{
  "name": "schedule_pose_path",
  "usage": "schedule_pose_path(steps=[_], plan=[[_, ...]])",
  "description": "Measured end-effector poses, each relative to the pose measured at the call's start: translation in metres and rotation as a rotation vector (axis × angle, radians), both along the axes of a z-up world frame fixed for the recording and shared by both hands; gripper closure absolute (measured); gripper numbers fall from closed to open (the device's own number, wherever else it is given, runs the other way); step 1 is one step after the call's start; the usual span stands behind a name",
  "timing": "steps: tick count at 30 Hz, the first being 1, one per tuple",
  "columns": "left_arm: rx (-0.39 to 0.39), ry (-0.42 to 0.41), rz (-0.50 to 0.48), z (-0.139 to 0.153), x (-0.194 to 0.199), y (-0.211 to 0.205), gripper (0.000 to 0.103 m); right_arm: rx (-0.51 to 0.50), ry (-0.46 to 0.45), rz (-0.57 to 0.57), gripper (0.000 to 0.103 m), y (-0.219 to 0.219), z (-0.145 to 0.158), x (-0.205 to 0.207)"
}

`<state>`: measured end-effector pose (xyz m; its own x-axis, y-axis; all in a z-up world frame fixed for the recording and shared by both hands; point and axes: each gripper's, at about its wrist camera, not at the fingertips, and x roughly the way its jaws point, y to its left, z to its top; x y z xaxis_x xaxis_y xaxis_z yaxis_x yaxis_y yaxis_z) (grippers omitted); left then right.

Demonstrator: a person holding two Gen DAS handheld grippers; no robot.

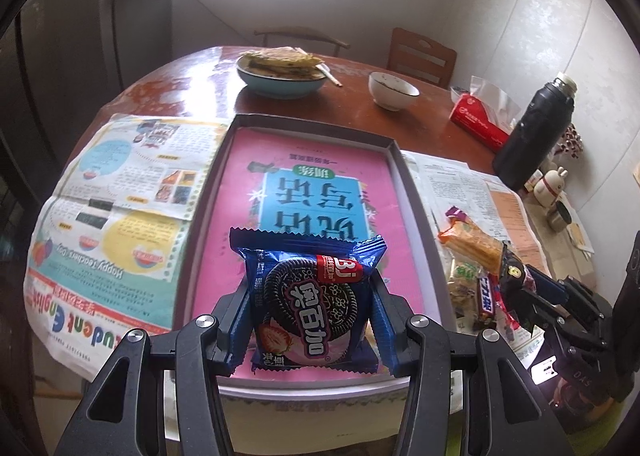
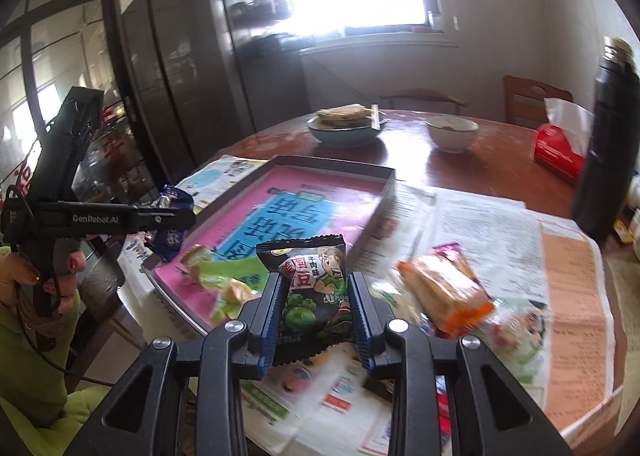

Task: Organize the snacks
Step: 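Carry the blue cookie pack and green pea bag over the pink tray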

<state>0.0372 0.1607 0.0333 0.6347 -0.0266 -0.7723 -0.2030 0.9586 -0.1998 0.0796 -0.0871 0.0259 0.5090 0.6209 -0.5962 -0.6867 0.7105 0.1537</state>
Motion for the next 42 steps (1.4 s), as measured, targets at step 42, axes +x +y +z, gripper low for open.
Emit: schedule_pose_path(steps=[42], plan=[[0.020,0.114,-0.117,-0.049,0.008,-0.024,0.050,-0.025,0.093,0.079,0.070,0.067,-0.032,0.021]])
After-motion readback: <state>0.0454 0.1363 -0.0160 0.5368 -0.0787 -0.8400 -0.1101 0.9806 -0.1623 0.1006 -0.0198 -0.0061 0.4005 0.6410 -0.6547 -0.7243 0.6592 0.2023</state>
